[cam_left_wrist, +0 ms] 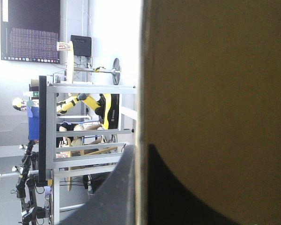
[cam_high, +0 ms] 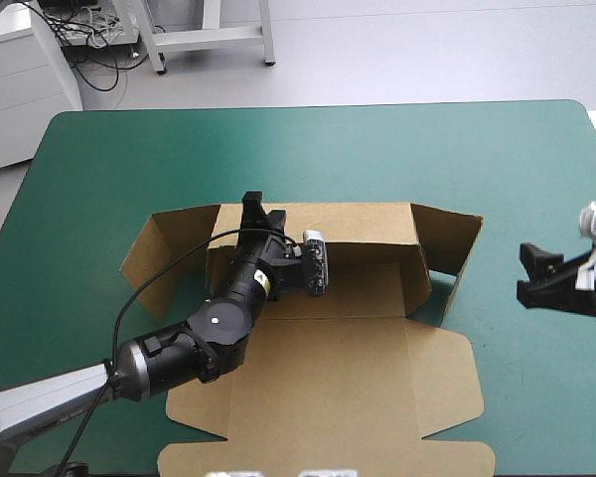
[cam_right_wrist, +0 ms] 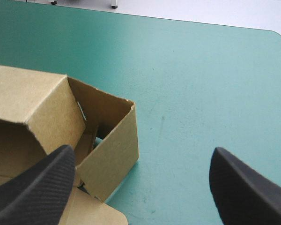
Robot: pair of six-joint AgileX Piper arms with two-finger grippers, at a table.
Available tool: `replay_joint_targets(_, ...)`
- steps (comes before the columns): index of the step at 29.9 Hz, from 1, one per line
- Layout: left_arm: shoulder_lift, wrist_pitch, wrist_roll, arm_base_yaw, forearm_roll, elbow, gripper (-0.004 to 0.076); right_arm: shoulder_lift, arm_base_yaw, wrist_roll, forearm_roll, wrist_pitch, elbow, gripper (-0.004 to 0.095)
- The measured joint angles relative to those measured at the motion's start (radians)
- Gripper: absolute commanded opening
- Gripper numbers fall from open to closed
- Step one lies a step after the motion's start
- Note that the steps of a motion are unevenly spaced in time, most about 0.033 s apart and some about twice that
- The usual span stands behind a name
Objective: Fold the box
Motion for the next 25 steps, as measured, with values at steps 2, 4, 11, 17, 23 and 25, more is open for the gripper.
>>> replay_joint_targets(2,0.0,0.0,-0.001,0.0,0.0,0.0,-0.0032,0.065,0.0,0.012,0.003,0.001,-0.04,0.0738)
replay_joint_targets(4,0.0,0.0,-0.003,0.0,0.0,0.0,-0.0032,0.139,0.0,0.026,0.005,0.001,-0.073,0.0738)
replay_joint_targets(11,0.0,0.0,-0.003,0.0,0.0,0.0,-0.0032,0.38,0.0,0.047,0.009,0.023,-0.181,0.0738)
replay_joint_targets(17,0.0,0.001,-0.01,0.0,0.007,0.0,-0.0032,0.58,0.0,0.053,0.038,0.056,-0.303,0.0738)
replay_joint_targets(23,0.0,-0.001,-0.061,0.0,0.063,0.0,-0.0032,0.744,0.0,0.055,0.094,0.087,-0.408,0.0738)
replay_joint_targets(25,0.0,-0.001,-0.067,0.0,0.068,0.0,-0.0032,0.78,0.0,0.054,0.113,0.088,-0.419,0.0738)
